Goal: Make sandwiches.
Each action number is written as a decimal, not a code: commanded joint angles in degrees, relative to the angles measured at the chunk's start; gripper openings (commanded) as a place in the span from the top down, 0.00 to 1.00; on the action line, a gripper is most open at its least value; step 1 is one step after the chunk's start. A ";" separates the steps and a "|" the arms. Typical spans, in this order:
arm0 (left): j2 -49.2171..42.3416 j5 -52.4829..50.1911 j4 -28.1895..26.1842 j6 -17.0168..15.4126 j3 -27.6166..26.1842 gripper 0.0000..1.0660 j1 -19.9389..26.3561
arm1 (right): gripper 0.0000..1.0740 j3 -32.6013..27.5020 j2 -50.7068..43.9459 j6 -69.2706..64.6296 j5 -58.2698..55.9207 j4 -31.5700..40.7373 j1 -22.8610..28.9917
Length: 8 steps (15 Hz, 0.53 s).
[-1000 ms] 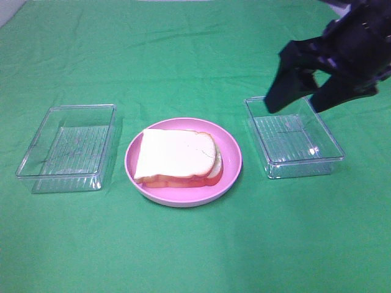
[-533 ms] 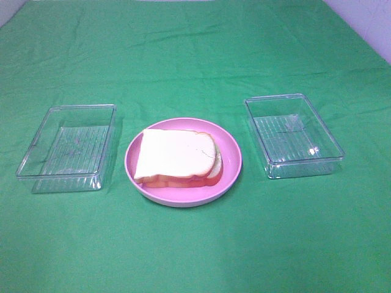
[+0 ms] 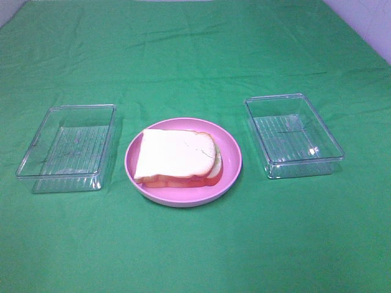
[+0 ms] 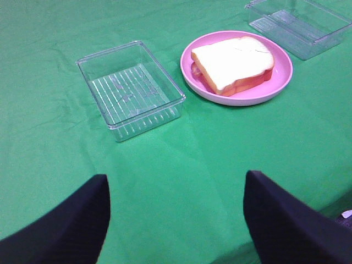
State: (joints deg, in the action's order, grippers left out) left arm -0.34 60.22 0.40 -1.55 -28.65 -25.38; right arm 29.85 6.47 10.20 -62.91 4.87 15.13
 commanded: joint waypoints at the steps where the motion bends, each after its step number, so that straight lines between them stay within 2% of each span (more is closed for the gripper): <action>1: -0.97 -1.09 -0.40 0.11 0.11 0.38 -0.11 | 0.30 -0.40 -4.30 2.75 1.03 0.52 -0.06; 8: -0.97 -1.09 -0.40 0.11 0.11 0.38 -0.11 | 0.30 -1.03 -5.27 1.78 2.01 0.69 -0.06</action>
State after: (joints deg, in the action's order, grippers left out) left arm -0.34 60.10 0.00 -1.38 -28.65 -25.38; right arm 29.11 1.72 12.38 -61.42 5.10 15.13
